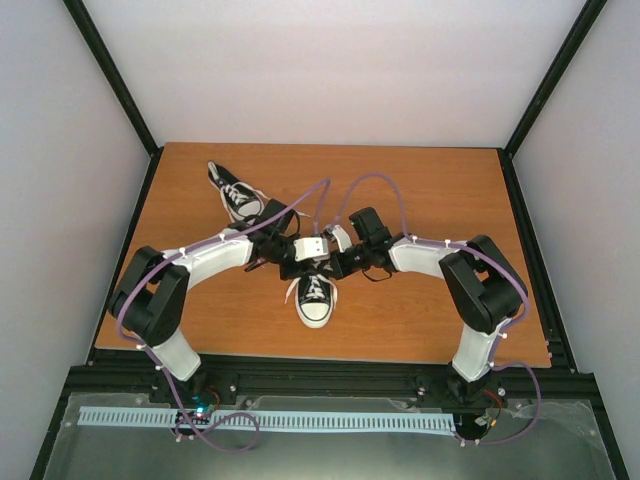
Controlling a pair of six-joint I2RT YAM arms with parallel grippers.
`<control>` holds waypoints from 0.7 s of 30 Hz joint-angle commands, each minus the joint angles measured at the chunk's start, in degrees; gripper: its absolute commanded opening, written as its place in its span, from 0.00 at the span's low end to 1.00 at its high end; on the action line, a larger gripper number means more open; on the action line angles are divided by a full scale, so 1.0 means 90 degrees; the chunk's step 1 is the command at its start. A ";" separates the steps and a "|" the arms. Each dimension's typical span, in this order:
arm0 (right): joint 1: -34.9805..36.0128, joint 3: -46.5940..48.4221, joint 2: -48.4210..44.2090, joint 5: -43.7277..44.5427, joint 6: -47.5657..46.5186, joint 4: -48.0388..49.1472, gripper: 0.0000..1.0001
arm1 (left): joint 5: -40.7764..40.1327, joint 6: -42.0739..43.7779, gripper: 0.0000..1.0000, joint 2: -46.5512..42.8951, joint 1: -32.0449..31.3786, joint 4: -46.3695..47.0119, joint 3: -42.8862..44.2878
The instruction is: Tie the shoes
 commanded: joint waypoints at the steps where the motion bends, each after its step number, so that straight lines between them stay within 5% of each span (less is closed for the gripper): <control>1: 0.0075 0.0168 -0.0033 -0.0056 0.0067 -0.0080 0.03 | -0.0479 -0.0309 0.33 0.0142 -0.0038 0.0598 0.0126; 11: 0.0075 0.0117 -0.0274 0.0345 -0.0056 -0.0305 0.03 | -0.0253 -0.0141 0.01 0.0148 -0.0031 0.0180 0.0232; 21: 0.0065 -0.0175 -0.0588 0.0665 -0.0225 -0.0563 0.03 | -0.0649 0.0069 0.01 0.0138 -0.0007 -0.0077 0.0164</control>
